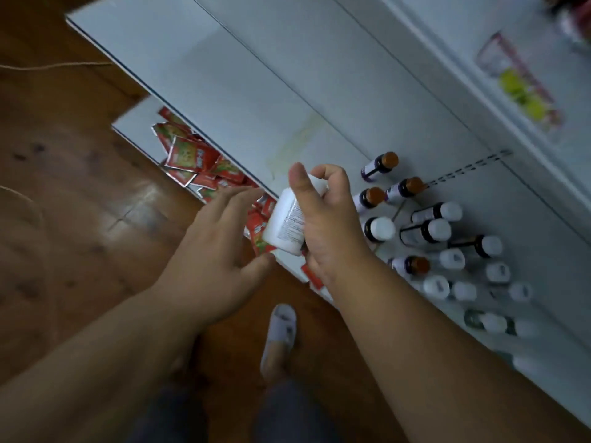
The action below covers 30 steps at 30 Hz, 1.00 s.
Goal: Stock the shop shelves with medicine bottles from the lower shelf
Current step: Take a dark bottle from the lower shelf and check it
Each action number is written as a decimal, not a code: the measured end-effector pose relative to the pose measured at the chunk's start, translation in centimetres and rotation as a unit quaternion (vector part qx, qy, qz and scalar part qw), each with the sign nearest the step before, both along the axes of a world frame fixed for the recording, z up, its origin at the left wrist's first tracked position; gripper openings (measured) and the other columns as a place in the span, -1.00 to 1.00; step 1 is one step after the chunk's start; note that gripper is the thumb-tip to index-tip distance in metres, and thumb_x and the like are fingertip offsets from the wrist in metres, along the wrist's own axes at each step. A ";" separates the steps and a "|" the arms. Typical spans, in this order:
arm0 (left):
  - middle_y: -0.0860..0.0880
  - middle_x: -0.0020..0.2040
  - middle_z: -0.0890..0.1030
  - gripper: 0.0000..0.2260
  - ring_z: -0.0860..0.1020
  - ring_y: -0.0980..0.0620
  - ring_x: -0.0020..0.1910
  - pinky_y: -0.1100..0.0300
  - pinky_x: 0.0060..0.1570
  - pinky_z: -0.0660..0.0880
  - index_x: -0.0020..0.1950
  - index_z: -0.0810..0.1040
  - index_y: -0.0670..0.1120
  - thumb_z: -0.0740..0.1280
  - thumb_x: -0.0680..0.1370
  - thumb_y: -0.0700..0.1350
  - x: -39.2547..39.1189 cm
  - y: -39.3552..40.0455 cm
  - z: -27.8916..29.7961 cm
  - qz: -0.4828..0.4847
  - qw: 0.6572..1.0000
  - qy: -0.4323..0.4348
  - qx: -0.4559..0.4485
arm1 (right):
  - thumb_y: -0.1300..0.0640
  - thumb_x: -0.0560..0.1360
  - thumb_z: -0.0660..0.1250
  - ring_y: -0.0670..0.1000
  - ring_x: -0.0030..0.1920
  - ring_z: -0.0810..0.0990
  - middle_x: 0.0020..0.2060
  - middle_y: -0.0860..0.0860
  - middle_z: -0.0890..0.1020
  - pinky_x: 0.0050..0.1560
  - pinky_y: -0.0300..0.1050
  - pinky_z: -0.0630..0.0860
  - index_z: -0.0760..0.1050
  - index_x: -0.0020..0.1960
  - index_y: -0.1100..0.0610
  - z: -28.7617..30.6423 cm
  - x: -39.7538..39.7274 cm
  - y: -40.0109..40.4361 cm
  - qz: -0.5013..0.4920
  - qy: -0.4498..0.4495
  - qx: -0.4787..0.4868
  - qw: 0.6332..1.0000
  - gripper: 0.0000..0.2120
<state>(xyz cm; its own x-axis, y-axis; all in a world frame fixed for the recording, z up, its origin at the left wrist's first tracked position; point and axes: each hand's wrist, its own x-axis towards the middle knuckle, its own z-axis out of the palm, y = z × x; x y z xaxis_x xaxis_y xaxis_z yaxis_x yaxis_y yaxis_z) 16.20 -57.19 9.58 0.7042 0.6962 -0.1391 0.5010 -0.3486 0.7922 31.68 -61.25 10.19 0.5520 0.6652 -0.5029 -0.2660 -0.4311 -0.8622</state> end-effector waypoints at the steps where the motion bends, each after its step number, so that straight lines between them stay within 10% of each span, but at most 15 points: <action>1: 0.02 0.46 0.32 -0.25 0.26 0.08 0.43 0.13 0.34 0.23 0.52 0.28 0.00 0.19 0.34 0.22 -1.3 -0.5 2.1 0.001 1.000 -0.001 -0.016 | -0.24 0.46 0.39 0.03 -0.16 0.64 -0.07 0.05 0.60 -0.19 0.02 0.62 0.38 0.04 -0.12 2.1 -1.3 -0.9 -0.015 -0.003 -0.005 1.000 -0.70; 11: 0.06 0.50 0.27 -0.22 0.20 0.18 0.46 0.19 0.39 0.17 0.55 0.22 0.01 0.12 0.41 0.38 -6.1 -5.0 16.4 -0.143 0.989 0.005 0.042 | -0.08 0.53 0.32 0.09 -0.17 0.62 -0.06 0.19 0.63 -0.09 0.05 0.56 0.52 0.09 0.08 14.9 -6.9 -9.9 -0.178 0.172 0.058 0.967 -0.74; 19: 0.27 0.43 0.22 -0.20 0.18 0.38 0.36 0.41 0.25 0.18 0.56 0.10 0.17 0.05 0.38 0.47 0.4 -14.2 22.1 -0.265 0.963 -0.021 0.038 | 0.01 0.57 0.29 0.03 -0.21 0.59 -0.17 0.06 0.63 -0.09 -0.01 0.52 0.57 0.03 0.01 23.0 -2.2 -21.8 -0.225 0.099 0.185 0.951 -0.88; 30: 0.15 0.50 0.28 -0.17 0.28 0.23 0.41 0.20 0.34 0.27 0.56 0.14 0.12 0.04 0.37 0.50 13.8 -28.8 24.3 -0.365 0.929 -0.054 0.030 | 0.29 0.53 0.34 0.02 -0.18 0.58 -0.15 0.07 0.62 -0.15 -0.03 0.57 0.51 0.00 0.09 27.0 7.8 -39.3 -0.293 -0.015 0.227 0.929 -0.87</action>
